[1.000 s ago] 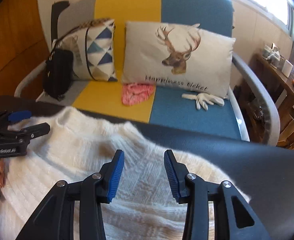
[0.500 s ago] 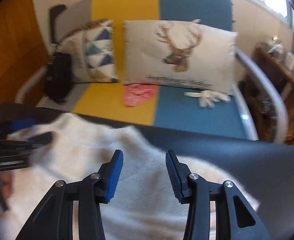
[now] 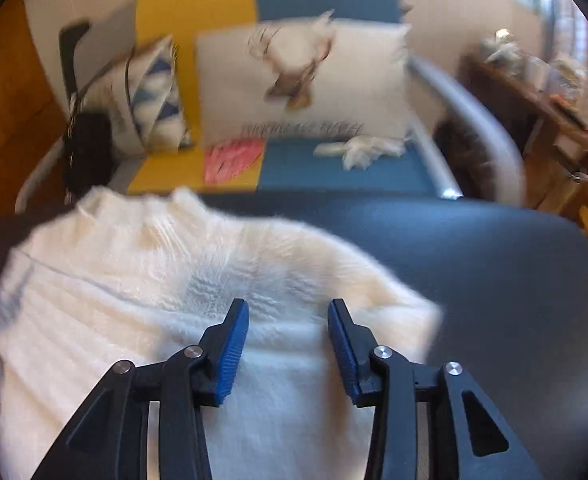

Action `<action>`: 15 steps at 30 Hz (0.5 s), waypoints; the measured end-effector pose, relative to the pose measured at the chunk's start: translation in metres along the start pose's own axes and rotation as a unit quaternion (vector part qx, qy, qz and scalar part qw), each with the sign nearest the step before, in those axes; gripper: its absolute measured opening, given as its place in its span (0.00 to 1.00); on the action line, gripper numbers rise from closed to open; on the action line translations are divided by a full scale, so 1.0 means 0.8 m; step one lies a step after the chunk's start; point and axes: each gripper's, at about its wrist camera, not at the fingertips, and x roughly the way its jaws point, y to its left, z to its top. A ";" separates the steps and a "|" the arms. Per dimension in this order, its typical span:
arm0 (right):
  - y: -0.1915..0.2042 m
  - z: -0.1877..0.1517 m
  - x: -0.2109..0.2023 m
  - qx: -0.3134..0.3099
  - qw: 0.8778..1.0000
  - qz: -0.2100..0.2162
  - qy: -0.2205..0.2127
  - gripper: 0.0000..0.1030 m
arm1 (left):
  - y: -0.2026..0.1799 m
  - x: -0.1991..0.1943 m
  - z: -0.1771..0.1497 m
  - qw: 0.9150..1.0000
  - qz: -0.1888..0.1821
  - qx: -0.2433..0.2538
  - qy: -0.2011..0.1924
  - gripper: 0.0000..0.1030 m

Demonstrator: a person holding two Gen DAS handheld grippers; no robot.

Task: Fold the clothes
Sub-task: 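Unfold the sweater and spread it flat with both grippers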

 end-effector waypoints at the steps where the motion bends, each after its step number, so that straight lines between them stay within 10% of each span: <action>1: -0.005 -0.009 -0.022 0.006 1.000 0.008 -0.017 0.41 | 0.005 -0.020 -0.017 1.000 -0.005 0.001 -0.002 0.91; 15: -0.061 -0.312 -0.252 0.136 0.982 0.116 0.059 0.43 | 0.029 -0.208 -0.272 0.995 -0.024 -0.078 0.065 0.91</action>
